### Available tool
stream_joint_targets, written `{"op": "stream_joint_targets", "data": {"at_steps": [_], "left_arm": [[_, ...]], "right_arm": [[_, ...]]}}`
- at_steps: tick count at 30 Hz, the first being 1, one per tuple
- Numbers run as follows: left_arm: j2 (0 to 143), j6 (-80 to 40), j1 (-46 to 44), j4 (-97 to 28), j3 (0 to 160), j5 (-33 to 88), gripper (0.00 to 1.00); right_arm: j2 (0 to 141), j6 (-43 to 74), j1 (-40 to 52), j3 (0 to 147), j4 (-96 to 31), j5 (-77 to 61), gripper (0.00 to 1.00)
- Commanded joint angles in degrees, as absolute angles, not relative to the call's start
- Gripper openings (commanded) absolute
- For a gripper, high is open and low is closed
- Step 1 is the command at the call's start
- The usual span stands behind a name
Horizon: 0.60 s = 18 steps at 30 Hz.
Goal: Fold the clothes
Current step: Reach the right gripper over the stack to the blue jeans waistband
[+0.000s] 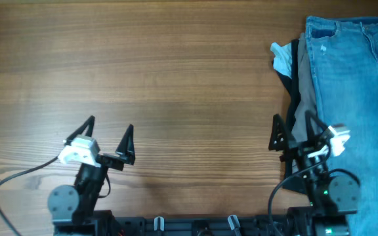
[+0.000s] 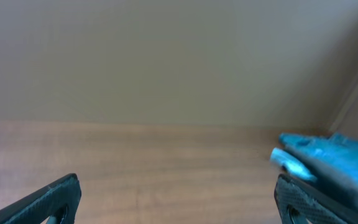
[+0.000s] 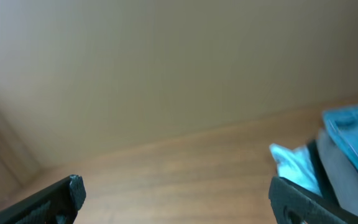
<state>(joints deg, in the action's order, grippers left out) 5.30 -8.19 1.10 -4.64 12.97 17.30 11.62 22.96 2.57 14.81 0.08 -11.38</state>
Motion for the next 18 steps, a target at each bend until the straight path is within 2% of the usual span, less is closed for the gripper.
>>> {"op": "stream_joint_targets", "data": {"at_steps": [1,4,11,14,16,18], "left_arm": [[15.27,-11.07,0.75,-11.66,25.34,18.0,1.0],[25.15,-11.2,0.75,-19.53,35.29,18.02,1.0],[51.83,-9.45,0.86,-38.3,62.35,18.28,1.0],[60.18,-9.45,0.84,-45.17,70.5,18.87,1.0],[64.58,-9.37,0.86,-48.12,73.71,18.83,1.0],[66.63,-9.63,0.91,-48.66,74.19,18.72,1.0]], "right_arm": [[28.71,23.94,2.28,28.97,-5.58,-17.8,1.0],[43.13,22.94,2.28,41.5,-14.02,-21.17,1.0],[75.22,6.81,2.28,80.34,-47.79,-22.92,1.0],[82.17,6.15,2.28,88.09,-53.01,-23.7,1.0],[84.9,2.33,2.26,88.88,-52.36,-23.29,1.0],[86.83,3.81,2.13,88.88,-49.93,-18.24,0.99]]}}
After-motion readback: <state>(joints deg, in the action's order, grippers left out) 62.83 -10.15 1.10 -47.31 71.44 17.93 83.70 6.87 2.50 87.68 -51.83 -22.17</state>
